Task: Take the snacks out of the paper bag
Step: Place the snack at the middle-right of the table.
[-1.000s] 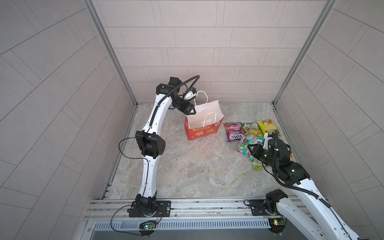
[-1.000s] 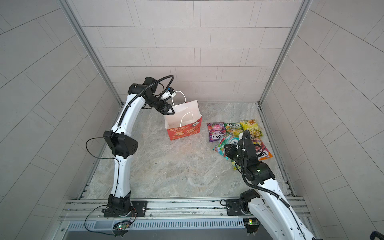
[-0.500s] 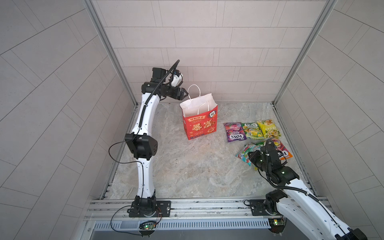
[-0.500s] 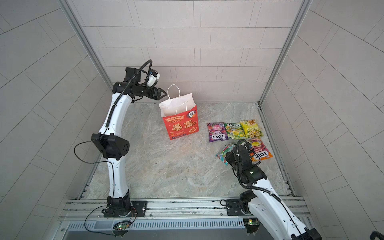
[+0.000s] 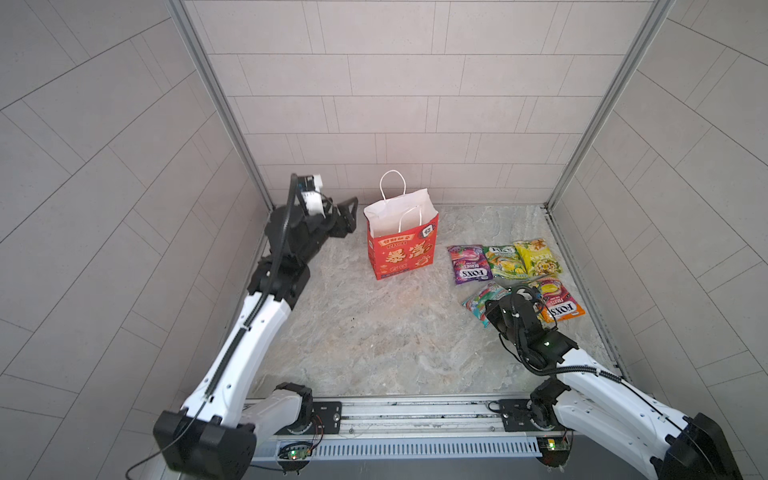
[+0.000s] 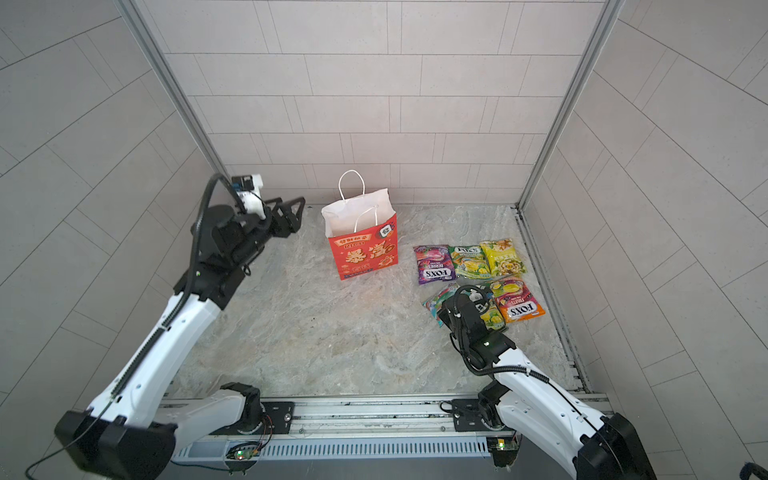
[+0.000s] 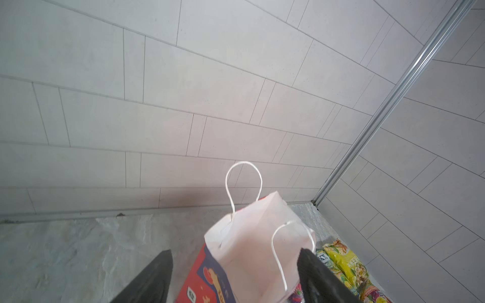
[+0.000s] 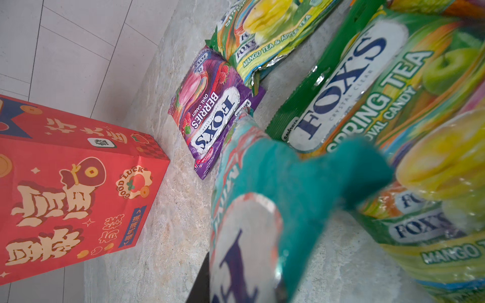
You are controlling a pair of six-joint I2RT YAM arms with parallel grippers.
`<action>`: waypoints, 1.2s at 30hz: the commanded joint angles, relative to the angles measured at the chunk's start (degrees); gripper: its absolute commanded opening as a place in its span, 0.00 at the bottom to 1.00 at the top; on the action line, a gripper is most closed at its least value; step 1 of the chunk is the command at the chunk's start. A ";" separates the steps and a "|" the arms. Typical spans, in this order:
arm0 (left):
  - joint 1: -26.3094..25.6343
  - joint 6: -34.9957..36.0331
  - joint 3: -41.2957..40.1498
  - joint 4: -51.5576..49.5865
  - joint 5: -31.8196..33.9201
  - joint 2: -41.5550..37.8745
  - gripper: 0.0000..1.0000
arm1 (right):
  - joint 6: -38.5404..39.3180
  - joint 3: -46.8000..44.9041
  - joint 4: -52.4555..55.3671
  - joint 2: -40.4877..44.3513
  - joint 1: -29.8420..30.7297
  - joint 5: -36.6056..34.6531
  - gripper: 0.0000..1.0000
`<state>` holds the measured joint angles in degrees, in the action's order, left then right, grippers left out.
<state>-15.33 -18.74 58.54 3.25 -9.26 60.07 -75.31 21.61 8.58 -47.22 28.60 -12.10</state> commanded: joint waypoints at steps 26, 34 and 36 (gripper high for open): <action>-6.64 -2.67 -24.45 11.02 11.23 0.45 0.73 | -8.30 -0.36 -4.79 -5.93 5.78 6.71 0.59; -6.22 -1.65 -25.38 11.60 15.30 -3.46 0.76 | 2.26 2.61 4.71 14.08 6.80 -7.95 0.63; -6.11 -1.55 -25.33 12.77 15.84 -3.43 0.78 | 6.24 3.76 5.00 15.85 6.75 -9.53 0.66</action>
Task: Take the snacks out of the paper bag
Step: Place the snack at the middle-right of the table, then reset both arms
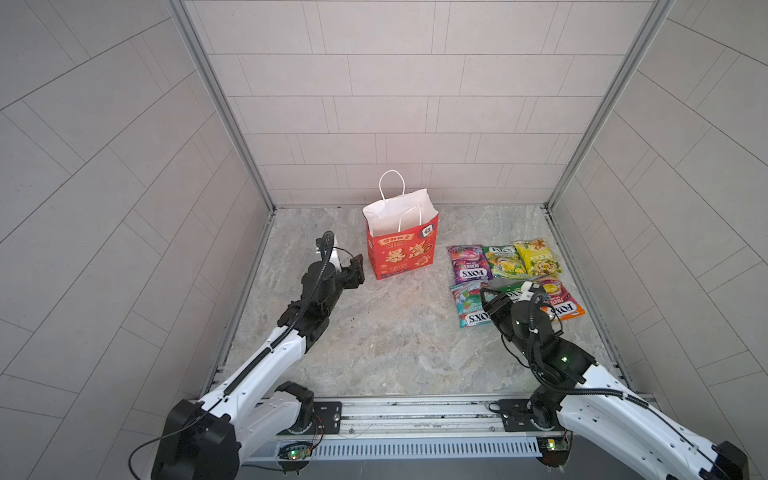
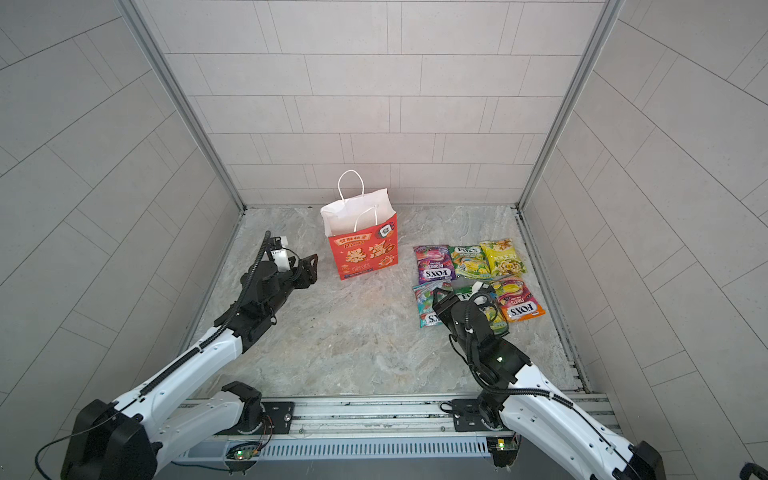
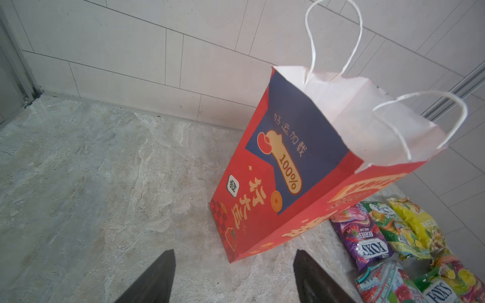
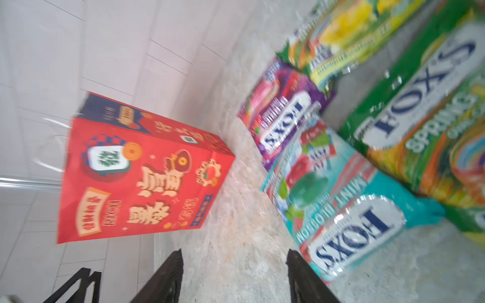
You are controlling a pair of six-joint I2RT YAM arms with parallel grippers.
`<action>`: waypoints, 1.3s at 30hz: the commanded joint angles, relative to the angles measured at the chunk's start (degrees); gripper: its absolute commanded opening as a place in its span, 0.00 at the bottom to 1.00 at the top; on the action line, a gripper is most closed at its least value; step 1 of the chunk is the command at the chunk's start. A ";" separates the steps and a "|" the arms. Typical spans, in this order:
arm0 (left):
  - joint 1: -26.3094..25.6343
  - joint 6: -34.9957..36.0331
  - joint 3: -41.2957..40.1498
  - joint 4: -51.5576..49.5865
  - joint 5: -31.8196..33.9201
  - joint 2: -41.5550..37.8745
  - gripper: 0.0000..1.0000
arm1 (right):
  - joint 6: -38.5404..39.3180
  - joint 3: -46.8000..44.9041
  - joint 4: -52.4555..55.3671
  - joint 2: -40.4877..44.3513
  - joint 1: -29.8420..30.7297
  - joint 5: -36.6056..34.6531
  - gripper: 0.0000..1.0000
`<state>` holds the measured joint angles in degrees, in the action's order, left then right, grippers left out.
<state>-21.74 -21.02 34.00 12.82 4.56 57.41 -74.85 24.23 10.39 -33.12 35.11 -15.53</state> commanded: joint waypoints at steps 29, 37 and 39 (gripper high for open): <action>18.63 18.39 -10.36 37.26 15.49 21.25 1.00 | 73.59 -9.83 -66.46 -43.70 -25.68 -14.53 0.99; 18.56 18.39 -14.11 35.07 12.36 20.87 0.98 | 73.67 -10.80 -78.06 -54.26 -26.91 -11.75 0.99; 18.51 18.82 -15.51 38.40 10.31 22.85 0.99 | 72.75 -11.01 -78.86 -55.11 -28.07 -10.32 0.99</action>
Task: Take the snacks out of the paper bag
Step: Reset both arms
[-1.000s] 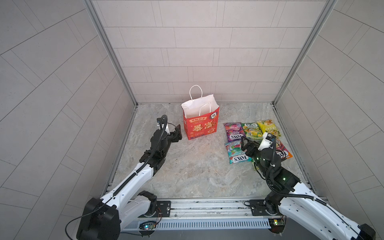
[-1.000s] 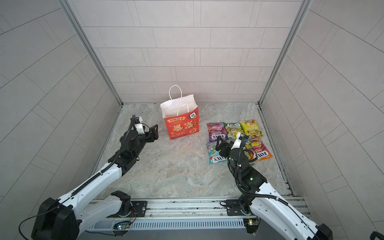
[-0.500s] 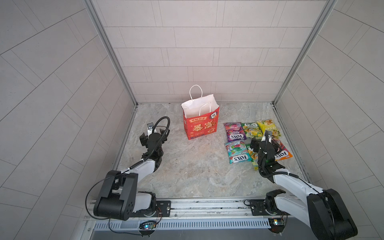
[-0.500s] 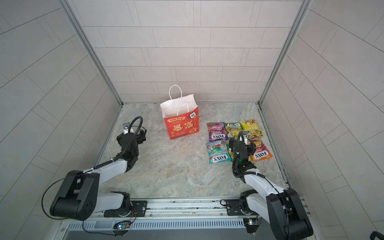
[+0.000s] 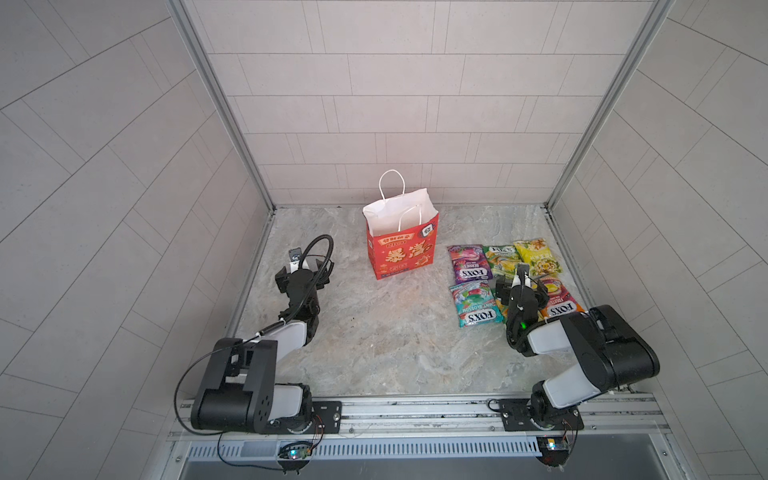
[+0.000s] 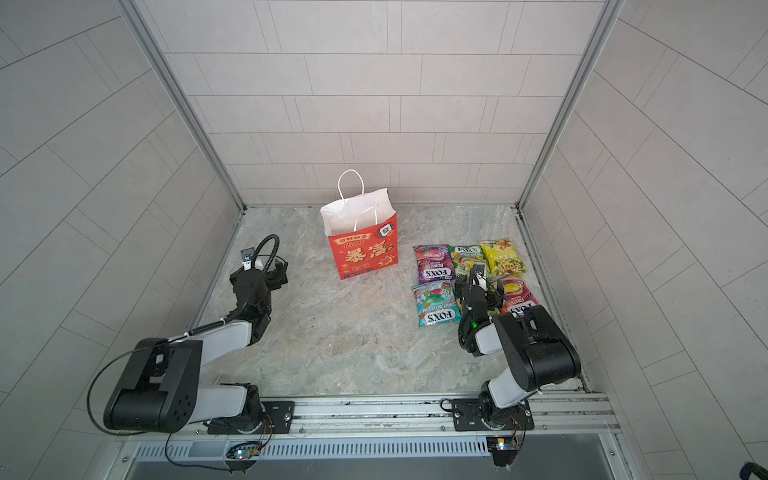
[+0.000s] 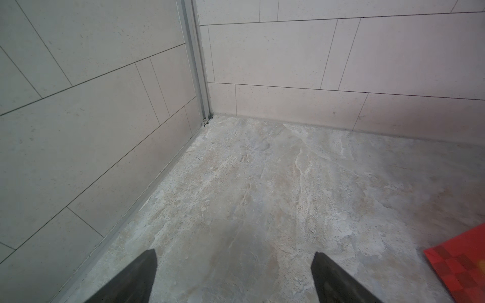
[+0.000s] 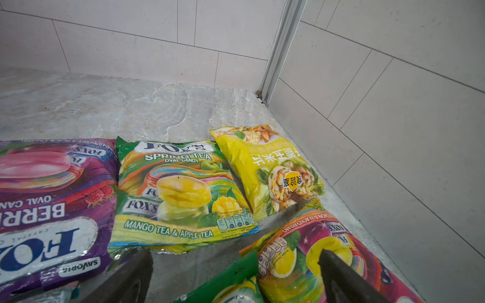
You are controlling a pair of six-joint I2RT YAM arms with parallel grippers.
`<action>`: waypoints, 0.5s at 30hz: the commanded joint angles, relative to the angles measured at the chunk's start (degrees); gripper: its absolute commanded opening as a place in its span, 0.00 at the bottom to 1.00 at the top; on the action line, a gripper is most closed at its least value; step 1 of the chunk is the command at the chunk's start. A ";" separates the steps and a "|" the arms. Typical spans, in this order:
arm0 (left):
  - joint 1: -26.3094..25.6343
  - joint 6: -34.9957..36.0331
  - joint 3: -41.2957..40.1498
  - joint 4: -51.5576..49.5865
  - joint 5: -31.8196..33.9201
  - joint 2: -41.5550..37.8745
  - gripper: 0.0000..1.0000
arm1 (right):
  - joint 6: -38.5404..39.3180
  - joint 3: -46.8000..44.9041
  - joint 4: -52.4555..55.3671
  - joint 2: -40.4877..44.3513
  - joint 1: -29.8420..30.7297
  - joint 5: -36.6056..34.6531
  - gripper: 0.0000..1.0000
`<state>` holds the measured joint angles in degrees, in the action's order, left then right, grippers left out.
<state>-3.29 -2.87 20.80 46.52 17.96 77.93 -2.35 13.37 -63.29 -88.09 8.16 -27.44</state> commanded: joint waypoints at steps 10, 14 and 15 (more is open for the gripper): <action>0.09 2.21 -7.35 22.37 -7.41 12.65 1.00 | -2.12 0.62 -6.14 -2.69 -4.23 5.67 1.00; 0.19 2.83 0.63 7.10 -8.54 11.97 1.00 | -1.22 6.51 6.63 -1.83 -5.01 10.51 1.00; 0.26 2.84 3.30 2.18 -8.32 12.13 1.00 | -1.07 6.26 5.64 -2.18 -5.09 10.65 1.00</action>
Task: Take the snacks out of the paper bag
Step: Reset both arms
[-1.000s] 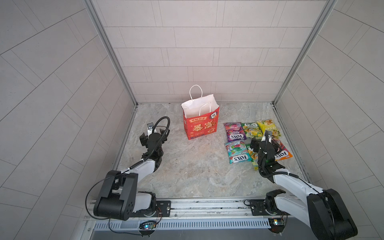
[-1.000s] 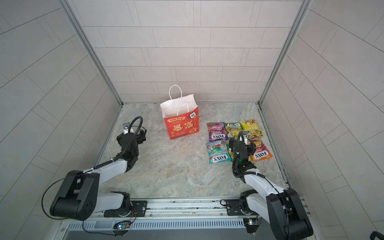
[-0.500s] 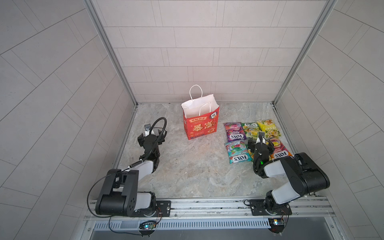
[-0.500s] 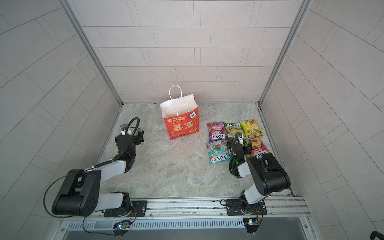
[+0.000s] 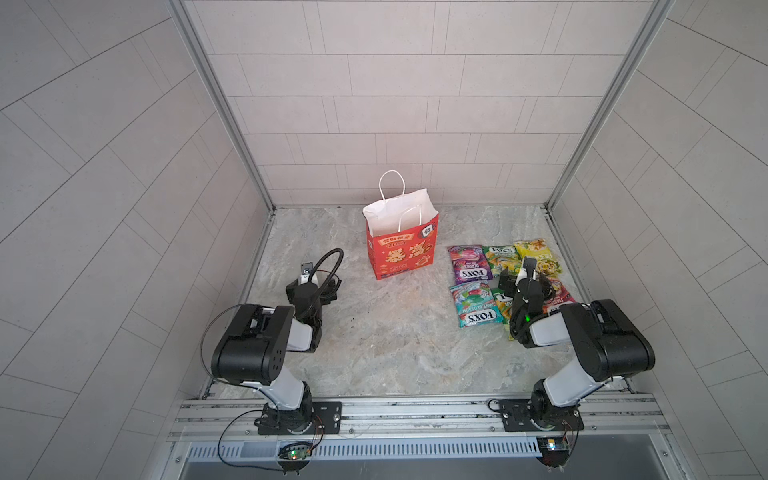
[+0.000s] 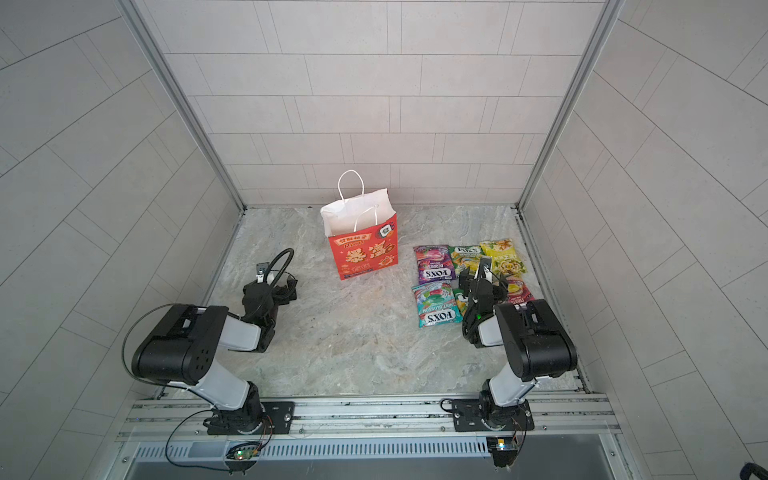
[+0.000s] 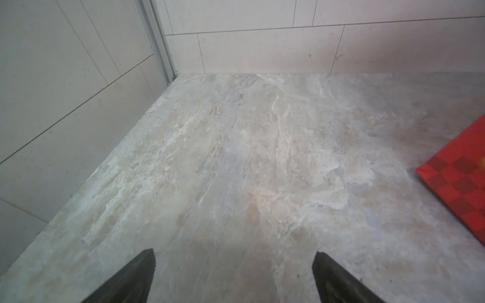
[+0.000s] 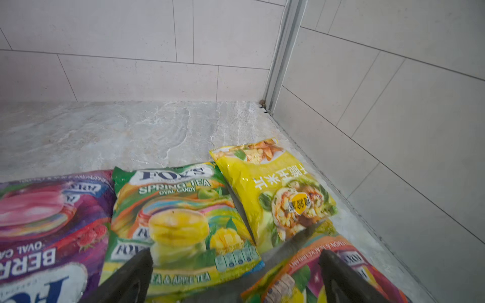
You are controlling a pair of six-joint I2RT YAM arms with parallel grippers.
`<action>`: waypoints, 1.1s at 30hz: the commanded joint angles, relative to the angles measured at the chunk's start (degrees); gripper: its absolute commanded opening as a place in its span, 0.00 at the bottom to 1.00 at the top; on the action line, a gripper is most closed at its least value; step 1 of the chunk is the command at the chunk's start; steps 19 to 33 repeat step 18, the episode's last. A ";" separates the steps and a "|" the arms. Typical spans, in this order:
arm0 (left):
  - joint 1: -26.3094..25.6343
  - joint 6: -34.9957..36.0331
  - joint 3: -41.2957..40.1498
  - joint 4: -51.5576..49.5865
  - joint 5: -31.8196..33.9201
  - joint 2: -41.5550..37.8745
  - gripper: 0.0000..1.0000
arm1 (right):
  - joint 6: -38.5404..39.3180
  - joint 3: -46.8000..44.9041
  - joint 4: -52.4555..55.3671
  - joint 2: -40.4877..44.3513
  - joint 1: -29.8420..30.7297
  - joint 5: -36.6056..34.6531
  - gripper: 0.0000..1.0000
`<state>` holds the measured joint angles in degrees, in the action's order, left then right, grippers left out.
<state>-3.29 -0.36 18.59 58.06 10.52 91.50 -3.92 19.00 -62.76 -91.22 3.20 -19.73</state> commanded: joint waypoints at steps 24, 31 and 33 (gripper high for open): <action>1.71 0.02 4.35 -5.77 -4.11 -0.71 1.00 | 1.28 0.72 4.80 0.69 0.29 2.41 0.99; 1.71 0.02 4.35 -5.77 -4.11 -0.71 1.00 | 1.28 0.72 4.80 0.69 0.29 2.41 0.99; 1.71 0.02 4.35 -5.77 -4.11 -0.71 1.00 | 1.28 0.72 4.80 0.69 0.29 2.41 0.99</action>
